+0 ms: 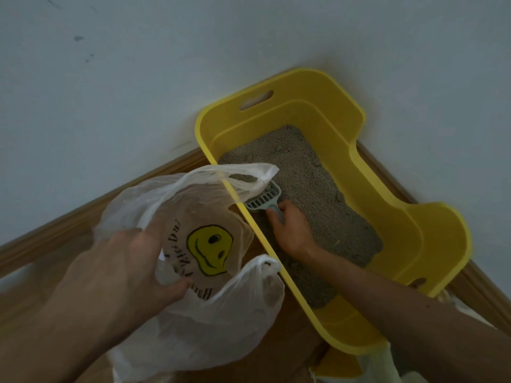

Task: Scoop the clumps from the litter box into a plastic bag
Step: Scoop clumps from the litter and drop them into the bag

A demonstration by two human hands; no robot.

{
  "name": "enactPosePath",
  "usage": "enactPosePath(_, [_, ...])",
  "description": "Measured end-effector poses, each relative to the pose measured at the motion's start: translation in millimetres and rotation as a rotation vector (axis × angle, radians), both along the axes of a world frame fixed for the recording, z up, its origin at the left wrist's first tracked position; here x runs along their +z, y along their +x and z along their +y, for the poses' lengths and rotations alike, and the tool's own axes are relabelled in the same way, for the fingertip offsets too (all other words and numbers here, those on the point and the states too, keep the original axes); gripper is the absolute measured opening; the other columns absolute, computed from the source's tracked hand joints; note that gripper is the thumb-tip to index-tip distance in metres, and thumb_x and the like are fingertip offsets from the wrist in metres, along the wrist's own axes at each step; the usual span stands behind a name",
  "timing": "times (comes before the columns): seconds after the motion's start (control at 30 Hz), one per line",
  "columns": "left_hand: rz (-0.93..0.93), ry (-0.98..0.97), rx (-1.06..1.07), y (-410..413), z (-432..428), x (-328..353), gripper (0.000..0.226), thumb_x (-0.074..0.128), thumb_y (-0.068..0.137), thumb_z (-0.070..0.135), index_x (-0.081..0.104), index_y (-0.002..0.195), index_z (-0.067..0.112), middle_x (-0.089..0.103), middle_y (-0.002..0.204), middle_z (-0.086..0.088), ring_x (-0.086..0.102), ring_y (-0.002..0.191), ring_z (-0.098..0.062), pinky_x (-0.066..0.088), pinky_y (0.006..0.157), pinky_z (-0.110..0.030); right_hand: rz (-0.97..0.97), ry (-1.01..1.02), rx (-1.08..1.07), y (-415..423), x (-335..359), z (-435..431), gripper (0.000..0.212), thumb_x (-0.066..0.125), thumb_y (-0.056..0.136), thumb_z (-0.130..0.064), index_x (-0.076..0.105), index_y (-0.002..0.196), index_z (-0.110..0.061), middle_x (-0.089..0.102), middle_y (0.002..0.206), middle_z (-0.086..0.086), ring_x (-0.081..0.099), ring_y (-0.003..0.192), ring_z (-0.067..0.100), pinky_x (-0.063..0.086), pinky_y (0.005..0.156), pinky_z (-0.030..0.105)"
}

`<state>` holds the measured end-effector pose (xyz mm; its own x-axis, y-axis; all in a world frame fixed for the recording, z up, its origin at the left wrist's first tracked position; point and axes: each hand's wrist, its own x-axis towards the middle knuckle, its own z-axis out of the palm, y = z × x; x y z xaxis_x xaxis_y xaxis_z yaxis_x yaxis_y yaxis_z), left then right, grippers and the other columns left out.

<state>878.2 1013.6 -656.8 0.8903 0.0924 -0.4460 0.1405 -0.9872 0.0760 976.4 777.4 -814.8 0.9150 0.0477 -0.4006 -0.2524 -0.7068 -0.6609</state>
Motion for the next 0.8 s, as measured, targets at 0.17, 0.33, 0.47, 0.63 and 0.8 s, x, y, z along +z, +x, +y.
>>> enactPosePath(0.17, [-0.011, 0.004, -0.001, 1, 0, 1, 0.088, 0.063, 0.058, 0.076, 0.026, 0.129, 0.040, 0.047, 0.069, 0.015, 0.046, 0.064, -0.007, 0.043, 0.053, -0.027, 0.001, 0.103, -0.052, -4, 1, -5, 0.023, 0.047, 0.099, -0.035, 0.054, 0.101, -0.013, 0.062, 0.085, 0.006, 0.055, 0.067, 0.016, 0.048, 0.060, 0.038])
enactPosePath(0.33, [-0.018, 0.003, 0.010, 1, 3, -3, 0.089, 0.062, 0.058, 0.076, 0.028, 0.130, 0.038, 0.046, 0.065, 0.013, 0.048, 0.061, -0.007, 0.044, 0.050, -0.029, -0.003, 0.138, -0.064, -10, 5, -17, 0.024, 0.047, 0.099, -0.036, 0.054, 0.102, -0.013, 0.059, 0.082, 0.007, 0.051, 0.064, 0.013, 0.041, 0.055, 0.032])
enactPosePath(0.47, [-0.031, -0.030, -0.001, 1, 4, -3, 0.089, 0.062, 0.058, 0.076, 0.027, 0.131, 0.038, 0.048, 0.067, 0.013, 0.053, 0.064, -0.008, 0.050, 0.054, -0.031, -0.048, 0.123, -0.043, -9, 15, -25, 0.023, 0.046, 0.100, -0.035, 0.053, 0.103, -0.013, 0.056, 0.080, 0.003, 0.049, 0.064, 0.013, 0.042, 0.057, 0.034])
enactPosePath(0.63, [-0.055, -0.045, 0.001, 2, 9, -4, 0.085, 0.068, 0.054, 0.073, 0.042, 0.124, 0.032, 0.047, 0.060, 0.012, 0.049, 0.057, -0.005, 0.048, 0.048, -0.030, -0.082, 0.150, 0.031, -17, 33, -43, 0.021, 0.046, 0.100, -0.033, 0.053, 0.105, -0.014, 0.056, 0.077, -0.001, 0.048, 0.058, 0.008, 0.039, 0.049, 0.024])
enactPosePath(0.8, [-0.059, -0.069, -0.017, 3, 11, -7, 0.088, 0.057, 0.052, 0.078, 0.039, 0.126, 0.034, 0.049, 0.061, 0.012, 0.049, 0.057, -0.007, 0.046, 0.048, -0.029, -0.080, 0.157, -0.009, -20, 45, -62, 0.017, 0.046, 0.100, -0.033, 0.051, 0.102, -0.016, 0.054, 0.073, 0.000, 0.044, 0.051, 0.004, 0.039, 0.045, 0.023])
